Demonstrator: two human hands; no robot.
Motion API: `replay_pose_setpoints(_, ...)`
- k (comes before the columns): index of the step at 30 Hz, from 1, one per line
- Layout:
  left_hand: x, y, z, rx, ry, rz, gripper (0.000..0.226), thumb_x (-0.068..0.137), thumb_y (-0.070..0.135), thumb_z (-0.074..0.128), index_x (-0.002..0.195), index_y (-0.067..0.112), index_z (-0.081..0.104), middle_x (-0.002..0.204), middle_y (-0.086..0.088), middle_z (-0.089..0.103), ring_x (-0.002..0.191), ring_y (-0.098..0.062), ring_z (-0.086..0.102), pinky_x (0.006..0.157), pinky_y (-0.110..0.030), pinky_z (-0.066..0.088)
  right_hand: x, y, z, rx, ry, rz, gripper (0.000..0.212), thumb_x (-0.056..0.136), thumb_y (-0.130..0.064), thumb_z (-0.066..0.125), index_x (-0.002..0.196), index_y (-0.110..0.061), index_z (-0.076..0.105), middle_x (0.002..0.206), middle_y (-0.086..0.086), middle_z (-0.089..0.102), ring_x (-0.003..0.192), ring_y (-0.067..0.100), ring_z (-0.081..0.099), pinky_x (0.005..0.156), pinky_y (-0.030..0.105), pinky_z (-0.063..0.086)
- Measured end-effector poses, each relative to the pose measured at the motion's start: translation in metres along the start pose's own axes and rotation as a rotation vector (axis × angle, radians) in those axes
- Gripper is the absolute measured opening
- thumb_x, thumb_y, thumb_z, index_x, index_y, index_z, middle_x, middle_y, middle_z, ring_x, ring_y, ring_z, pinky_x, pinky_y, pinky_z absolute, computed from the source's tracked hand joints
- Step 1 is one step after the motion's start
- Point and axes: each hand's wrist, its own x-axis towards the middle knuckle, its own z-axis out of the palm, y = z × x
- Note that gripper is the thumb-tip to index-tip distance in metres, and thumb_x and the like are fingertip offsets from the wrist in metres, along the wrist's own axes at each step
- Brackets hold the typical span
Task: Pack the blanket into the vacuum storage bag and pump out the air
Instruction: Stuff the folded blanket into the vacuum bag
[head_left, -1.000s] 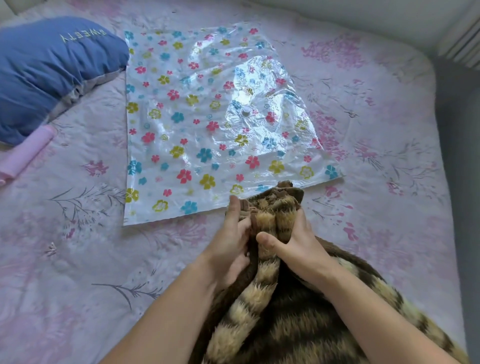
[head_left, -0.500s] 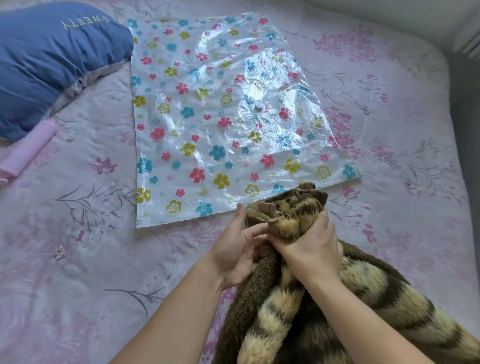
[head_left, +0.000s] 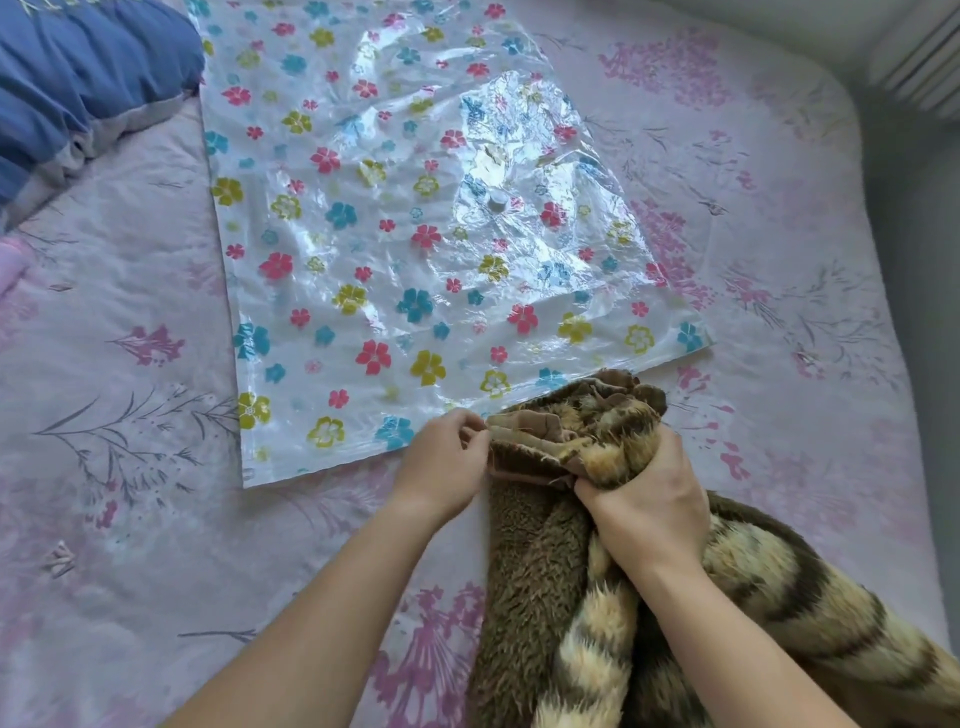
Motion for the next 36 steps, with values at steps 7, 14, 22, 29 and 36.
replay_pose_setpoints(7, 0.062, -0.04, -0.015, 0.749, -0.09, 0.145, 0.058, 0.087, 0.039, 0.079, 0.14, 0.027, 0.06, 0.143, 0.001, 0.053, 0.135, -0.025, 0.046, 0.109, -0.038, 0.04, 0.001, 0.004, 0.0, 0.053, 0.006, 0.02, 0.09, 0.058, -0.05, 0.087, 0.134, -0.026, 0.044, 0.118, 0.001, 0.064, 0.108, 0.035, 0.06, 0.093, 0.048, 0.05)
replay_pose_setpoints(14, 0.087, -0.037, -0.02, 0.51, -0.044, 0.057, 0.028, 0.091, 0.032, 0.079, 0.116, 0.019, 0.079, 0.124, -0.005, 0.072, 0.116, -0.024, 0.065, 0.096, -0.034, 0.051, 0.003, 0.008, -0.002, 0.108, 0.012, -0.015, 0.092, 0.057, -0.045, 0.09, 0.136, -0.022, 0.046, 0.12, 0.002, 0.064, 0.111, 0.033, 0.06, 0.096, 0.047, 0.048)
replay_pose_setpoints(22, 0.087, -0.018, -0.017, 0.175, 0.105, -0.035, 0.019, 0.098, 0.027, 0.071, 0.108, 0.016, 0.081, 0.115, -0.001, 0.078, 0.101, -0.014, 0.066, 0.091, -0.027, 0.044, -0.005, 0.014, -0.016, 0.22, 0.022, -0.033, 0.09, 0.057, -0.044, 0.091, 0.134, -0.024, 0.049, 0.117, -0.001, 0.065, 0.11, 0.031, 0.06, 0.096, 0.049, 0.048)
replay_pose_setpoints(29, 0.078, 0.001, -0.029, -0.055, 0.108, -0.07, 0.007, 0.096, 0.022, 0.073, 0.096, 0.016, 0.077, 0.106, -0.006, 0.077, 0.107, -0.023, 0.069, 0.096, -0.034, 0.049, -0.016, 0.01, -0.056, 0.347, 0.058, -0.037, 0.087, 0.054, -0.043, 0.091, 0.129, -0.032, 0.048, 0.115, -0.003, 0.067, 0.107, 0.031, 0.063, 0.091, 0.049, 0.052)
replay_pose_setpoints(36, 0.069, 0.047, -0.049, -0.223, 0.112, 0.01, 0.018, 0.098, 0.019, 0.07, 0.081, 0.021, 0.074, 0.084, 0.0, 0.075, 0.077, -0.015, 0.064, 0.072, -0.029, 0.047, 0.015, -0.029, -0.051, 0.383, 0.061, -0.077, 0.084, 0.051, -0.062, 0.076, 0.125, -0.038, 0.046, 0.113, -0.009, 0.066, 0.105, 0.025, 0.065, 0.089, 0.047, 0.054)
